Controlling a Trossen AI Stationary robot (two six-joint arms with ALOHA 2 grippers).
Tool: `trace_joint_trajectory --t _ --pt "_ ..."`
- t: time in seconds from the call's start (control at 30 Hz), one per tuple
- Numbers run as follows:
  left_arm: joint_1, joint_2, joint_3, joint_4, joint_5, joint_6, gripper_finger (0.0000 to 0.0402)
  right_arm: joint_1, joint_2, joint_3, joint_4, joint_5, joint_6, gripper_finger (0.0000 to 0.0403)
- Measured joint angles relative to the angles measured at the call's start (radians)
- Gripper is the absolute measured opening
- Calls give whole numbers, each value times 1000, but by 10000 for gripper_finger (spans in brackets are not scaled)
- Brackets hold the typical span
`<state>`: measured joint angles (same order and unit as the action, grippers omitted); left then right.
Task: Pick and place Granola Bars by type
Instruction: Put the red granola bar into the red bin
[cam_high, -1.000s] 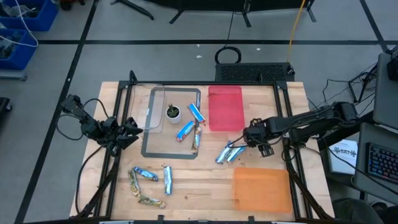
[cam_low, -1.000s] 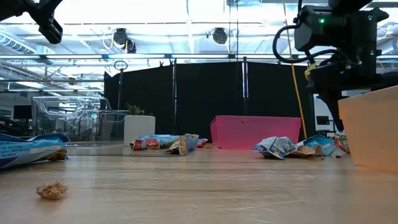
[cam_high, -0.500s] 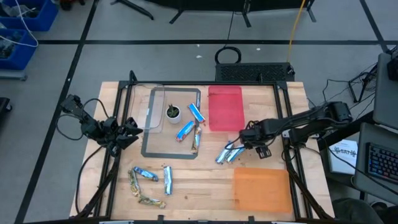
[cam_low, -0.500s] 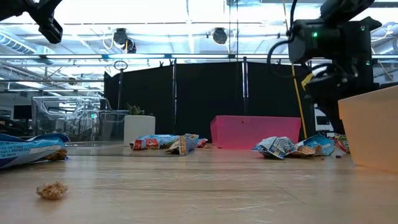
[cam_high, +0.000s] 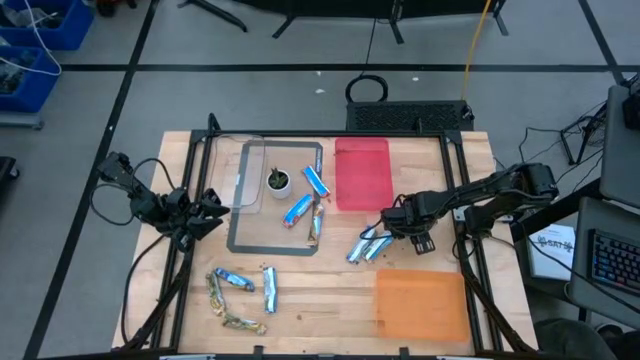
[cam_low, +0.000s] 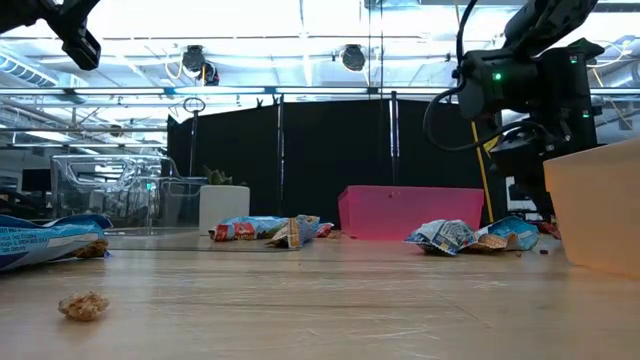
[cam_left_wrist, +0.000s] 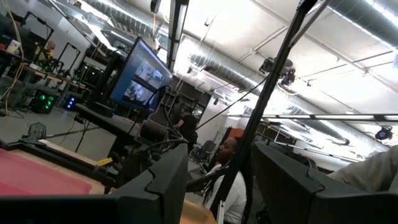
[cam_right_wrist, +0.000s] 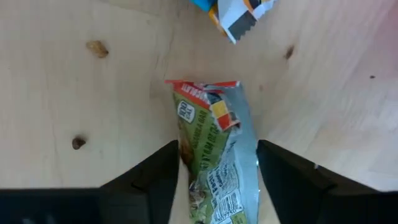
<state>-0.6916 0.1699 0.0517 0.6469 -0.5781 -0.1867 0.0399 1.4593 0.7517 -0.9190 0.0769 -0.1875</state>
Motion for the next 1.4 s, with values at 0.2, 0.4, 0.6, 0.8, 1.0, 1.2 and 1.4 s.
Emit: trace_joint_trajectory --t 0.2,0.4,0.6,0.8,1.0,1.2,1.4 --pt "0 0 0 0 0 0 184 0 0 0 -2 -2 -2 81" --pt "0 0 0 0 0 0 184 0 -13 0 -5 -23 -8 12" --pt "0 0 0 0 0 0 184 0 -13 5 -10 -30 -9 5" --pt "0 0 0 0 0 0 184 0 -13 28 -57 -31 -7 3" --pt "0 0 0 0 0 0 184 4 -19 129 -286 -34 12 2" --pt "0 0 0 0 0 0 184 18 -88 257 -422 -55 53 1" --pt "0 0 0 0 0 0 184 21 -136 429 -559 -55 144 1"
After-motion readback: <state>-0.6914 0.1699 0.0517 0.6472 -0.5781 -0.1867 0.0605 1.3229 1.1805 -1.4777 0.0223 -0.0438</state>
